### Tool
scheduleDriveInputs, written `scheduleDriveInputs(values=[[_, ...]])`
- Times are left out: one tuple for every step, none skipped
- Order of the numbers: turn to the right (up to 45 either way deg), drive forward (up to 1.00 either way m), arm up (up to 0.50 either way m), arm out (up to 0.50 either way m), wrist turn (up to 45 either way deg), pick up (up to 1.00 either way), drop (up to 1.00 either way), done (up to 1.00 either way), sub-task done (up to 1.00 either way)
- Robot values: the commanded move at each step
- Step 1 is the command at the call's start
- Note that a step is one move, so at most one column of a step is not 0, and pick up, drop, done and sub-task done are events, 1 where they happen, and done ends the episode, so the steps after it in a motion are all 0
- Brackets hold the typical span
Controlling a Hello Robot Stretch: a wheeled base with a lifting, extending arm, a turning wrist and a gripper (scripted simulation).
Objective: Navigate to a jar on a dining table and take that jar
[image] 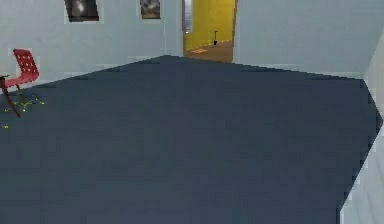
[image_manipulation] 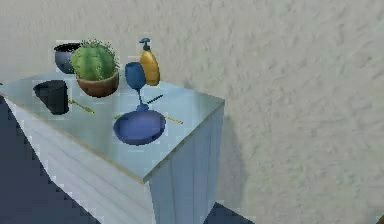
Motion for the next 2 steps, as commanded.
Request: scheduleDriveInputs(values=[[9.0,0.0,0.0,0.0,0.0,0.0,0.0,0.0,0.0],[0.0,0.2,0.0,0.0,0.0,0.0,0.0,0.0,0.0]])
